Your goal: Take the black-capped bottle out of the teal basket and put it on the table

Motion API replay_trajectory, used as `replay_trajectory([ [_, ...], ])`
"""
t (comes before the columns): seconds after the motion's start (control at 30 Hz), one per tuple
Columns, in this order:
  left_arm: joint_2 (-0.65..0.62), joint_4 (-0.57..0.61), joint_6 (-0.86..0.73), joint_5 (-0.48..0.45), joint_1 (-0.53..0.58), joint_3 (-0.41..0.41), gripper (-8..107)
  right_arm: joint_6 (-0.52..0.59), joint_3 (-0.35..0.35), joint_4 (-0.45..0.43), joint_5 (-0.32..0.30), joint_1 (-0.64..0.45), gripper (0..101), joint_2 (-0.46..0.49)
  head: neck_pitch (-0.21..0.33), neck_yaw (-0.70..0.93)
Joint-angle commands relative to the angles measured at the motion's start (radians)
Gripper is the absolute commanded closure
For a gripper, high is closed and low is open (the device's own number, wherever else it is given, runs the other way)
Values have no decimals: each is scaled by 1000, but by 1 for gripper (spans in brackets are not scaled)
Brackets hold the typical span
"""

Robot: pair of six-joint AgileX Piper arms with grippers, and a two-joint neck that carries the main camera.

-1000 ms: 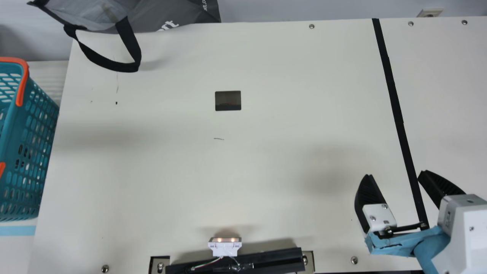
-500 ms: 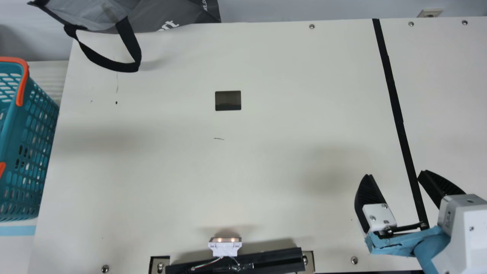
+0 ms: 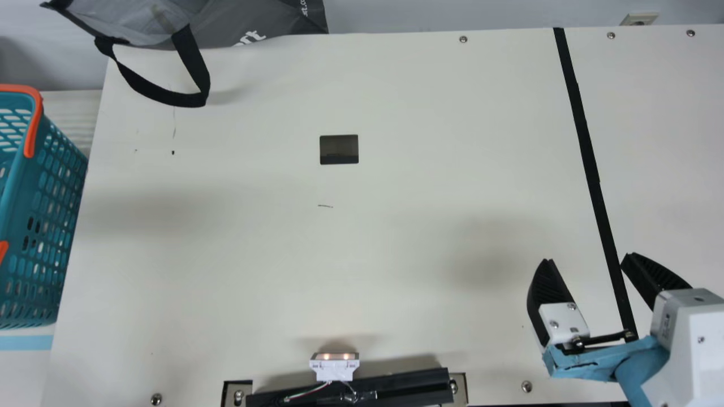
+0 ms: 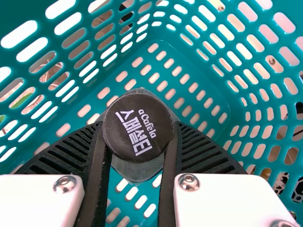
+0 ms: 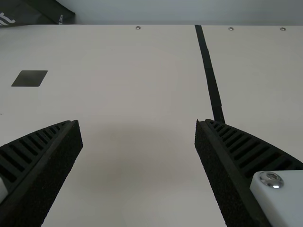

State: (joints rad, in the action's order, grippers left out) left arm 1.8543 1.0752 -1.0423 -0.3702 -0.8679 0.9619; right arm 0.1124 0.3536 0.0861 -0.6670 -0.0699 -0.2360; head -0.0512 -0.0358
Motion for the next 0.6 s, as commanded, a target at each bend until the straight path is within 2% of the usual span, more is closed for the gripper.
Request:
replay_trajectory([
  [0.0,-1,0,0,0,-2,0,99,0,0,0,0,0,10,0,4,8],
  [0.27,-17,-17,7,-5,4,11,99,0,0,-1,-1,0,10,0,4,8],
  [0.57,-76,-89,65,-26,30,5,99,0,0,-1,-1,0,10,0,4,8],
])
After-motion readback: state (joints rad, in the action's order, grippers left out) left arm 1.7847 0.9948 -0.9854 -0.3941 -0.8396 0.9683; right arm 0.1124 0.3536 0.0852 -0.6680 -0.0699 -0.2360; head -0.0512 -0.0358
